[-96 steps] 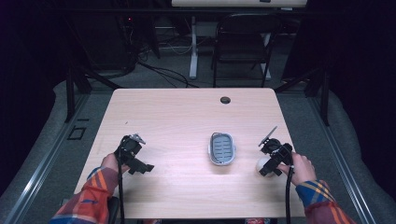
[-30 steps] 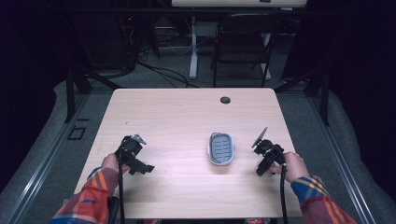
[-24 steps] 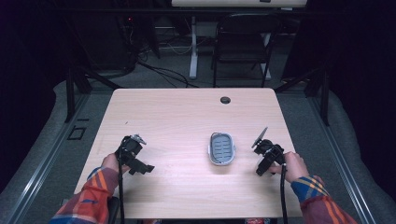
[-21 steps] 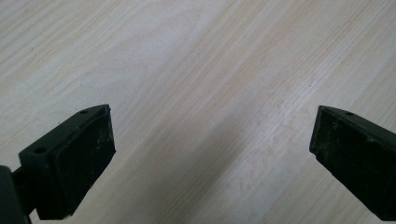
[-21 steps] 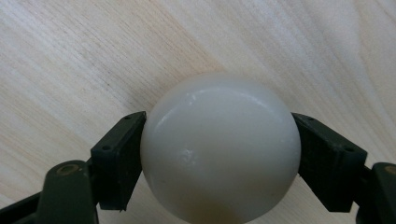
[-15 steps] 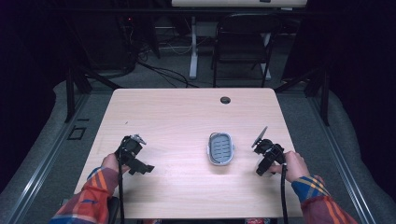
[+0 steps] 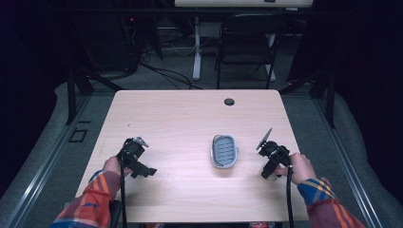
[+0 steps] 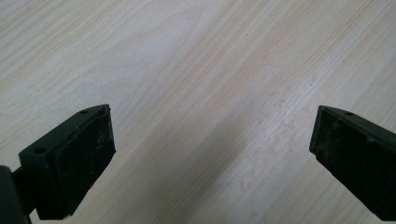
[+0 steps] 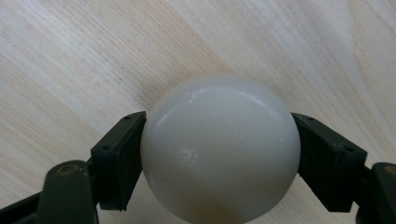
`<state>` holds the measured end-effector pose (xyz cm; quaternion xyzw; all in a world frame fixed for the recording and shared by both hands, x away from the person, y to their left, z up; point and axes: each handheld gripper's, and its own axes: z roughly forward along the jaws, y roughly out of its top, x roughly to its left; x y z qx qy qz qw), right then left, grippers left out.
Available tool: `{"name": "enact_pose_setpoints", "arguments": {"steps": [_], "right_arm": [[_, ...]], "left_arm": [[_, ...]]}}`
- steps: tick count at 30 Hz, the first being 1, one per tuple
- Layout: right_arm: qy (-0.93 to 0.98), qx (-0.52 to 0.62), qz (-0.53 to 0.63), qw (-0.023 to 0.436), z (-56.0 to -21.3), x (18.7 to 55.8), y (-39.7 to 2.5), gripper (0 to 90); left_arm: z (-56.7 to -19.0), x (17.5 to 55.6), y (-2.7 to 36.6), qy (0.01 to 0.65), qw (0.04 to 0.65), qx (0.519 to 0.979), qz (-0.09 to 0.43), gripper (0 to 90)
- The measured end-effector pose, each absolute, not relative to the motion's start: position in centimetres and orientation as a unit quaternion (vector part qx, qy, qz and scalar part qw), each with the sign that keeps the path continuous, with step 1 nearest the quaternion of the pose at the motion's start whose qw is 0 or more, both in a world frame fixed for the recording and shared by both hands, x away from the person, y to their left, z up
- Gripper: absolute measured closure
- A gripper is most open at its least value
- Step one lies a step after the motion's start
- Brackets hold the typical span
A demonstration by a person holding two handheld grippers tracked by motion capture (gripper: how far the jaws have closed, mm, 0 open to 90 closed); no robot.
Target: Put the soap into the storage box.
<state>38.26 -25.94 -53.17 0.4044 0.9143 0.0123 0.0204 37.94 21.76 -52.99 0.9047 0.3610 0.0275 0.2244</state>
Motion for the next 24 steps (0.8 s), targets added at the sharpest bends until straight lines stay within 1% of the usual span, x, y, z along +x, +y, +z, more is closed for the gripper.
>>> {"name": "enact_pose_setpoints", "arguments": {"steps": [14, 17, 18, 24], "right_arm": [[0.918, 0.396, 0.011, 0.028, -52.5, 38.9, -25.1, 22.6], [0.929, 0.368, -0.024, 0.024, -51.9, 39.6, -24.9, 22.6], [0.921, 0.388, 0.004, 0.029, -52.2, 39.3, -24.8, 22.6], [0.924, 0.381, 0.000, 0.028, -51.8, 39.9, -24.3, 22.6]], "left_arm": [[-53.0, 37.9, 21.8, 0.361, 0.224, 0.905, 0.028, 0.0], [-53.0, 37.9, 21.8, 0.361, 0.224, 0.905, 0.029, 0.0], [-53.0, 37.9, 21.8, 0.361, 0.224, 0.905, 0.029, 0.0], [-53.0, 37.8, 21.8, 0.361, 0.225, 0.905, 0.028, 0.0]]}}
